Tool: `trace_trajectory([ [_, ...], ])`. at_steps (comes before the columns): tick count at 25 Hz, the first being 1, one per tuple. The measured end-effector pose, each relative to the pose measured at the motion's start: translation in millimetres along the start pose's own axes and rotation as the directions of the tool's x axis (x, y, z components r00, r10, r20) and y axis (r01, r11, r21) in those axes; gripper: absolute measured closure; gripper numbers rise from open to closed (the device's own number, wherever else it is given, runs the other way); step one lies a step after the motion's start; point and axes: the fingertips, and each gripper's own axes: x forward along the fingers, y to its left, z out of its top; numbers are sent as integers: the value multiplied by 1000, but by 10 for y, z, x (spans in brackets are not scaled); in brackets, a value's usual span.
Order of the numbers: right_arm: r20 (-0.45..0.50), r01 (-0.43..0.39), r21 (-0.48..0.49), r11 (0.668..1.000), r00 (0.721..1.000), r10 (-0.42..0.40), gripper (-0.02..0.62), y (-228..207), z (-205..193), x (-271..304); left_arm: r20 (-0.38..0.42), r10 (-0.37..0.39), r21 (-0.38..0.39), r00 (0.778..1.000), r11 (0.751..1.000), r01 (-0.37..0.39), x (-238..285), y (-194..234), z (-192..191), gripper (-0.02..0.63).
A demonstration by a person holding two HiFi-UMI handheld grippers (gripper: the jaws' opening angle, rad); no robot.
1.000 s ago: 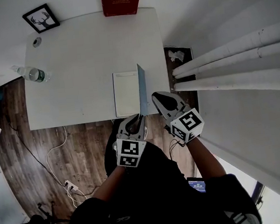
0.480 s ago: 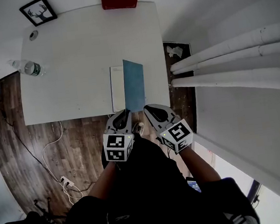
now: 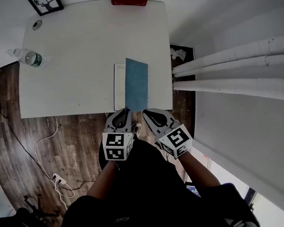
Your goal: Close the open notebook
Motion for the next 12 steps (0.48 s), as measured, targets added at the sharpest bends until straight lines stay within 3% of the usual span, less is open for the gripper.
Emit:
trace_trajectory([
  [12, -46, -50, -43, 998, 998, 48, 573, 101, -56, 186, 14, -2, -197, 1000, 980, 4, 53, 171, -122, 577],
])
